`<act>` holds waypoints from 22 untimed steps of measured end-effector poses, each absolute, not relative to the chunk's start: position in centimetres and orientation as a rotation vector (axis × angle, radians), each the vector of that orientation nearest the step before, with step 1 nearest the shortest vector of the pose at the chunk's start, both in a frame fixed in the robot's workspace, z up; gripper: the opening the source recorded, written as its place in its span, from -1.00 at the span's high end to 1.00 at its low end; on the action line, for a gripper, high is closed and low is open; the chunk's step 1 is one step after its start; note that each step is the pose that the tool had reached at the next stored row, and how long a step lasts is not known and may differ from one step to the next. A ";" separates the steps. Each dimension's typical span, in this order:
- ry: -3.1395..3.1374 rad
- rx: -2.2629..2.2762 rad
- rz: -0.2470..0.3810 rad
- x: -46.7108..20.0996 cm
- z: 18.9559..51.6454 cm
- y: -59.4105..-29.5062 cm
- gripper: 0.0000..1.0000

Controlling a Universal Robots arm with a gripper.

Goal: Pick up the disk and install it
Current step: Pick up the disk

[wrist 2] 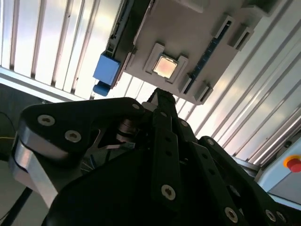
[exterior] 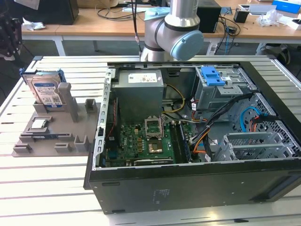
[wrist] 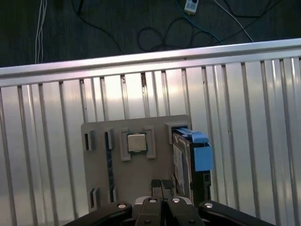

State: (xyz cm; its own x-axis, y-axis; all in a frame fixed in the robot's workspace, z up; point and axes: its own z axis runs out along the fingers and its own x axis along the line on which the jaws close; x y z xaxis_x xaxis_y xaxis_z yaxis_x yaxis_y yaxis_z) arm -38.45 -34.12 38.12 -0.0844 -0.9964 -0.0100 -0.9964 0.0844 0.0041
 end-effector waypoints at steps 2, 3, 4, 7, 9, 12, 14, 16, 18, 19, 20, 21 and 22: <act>2.282 -2.152 0.015 -38.4 38.1 -34.1 0.79; 2.267 -2.169 0.015 -38.5 38.1 -34.1 0.79; 2.258 -2.178 0.015 -38.5 38.1 -34.1 0.79; 2.258 -2.178 0.015 -38.5 38.1 -34.1 0.79; 2.258 -2.178 0.015 -38.5 38.1 -34.1 0.79; 2.258 -2.178 0.015 -38.5 38.1 -34.1 0.66; 2.258 -2.179 0.015 -38.4 38.1 -34.1 0.41; 2.257 -2.179 0.015 -38.4 38.1 -34.1 0.29; 2.257 -2.179 0.015 -38.5 38.1 -34.1 0.04; 2.257 -2.179 0.015 -38.4 38.1 -34.1 0.04; 2.257 -2.179 0.015 -38.5 38.1 -34.1 0.04; 2.257 -2.179 0.015 -38.5 38.1 -34.1 -0.08; 2.257 -2.179 0.015 -38.5 38.1 -34.1 -0.08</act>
State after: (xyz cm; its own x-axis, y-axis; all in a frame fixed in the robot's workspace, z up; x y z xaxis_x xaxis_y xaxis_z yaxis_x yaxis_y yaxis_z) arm -38.45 -34.10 38.12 -0.0352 -0.9993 -0.0099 -0.9994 0.0351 0.0041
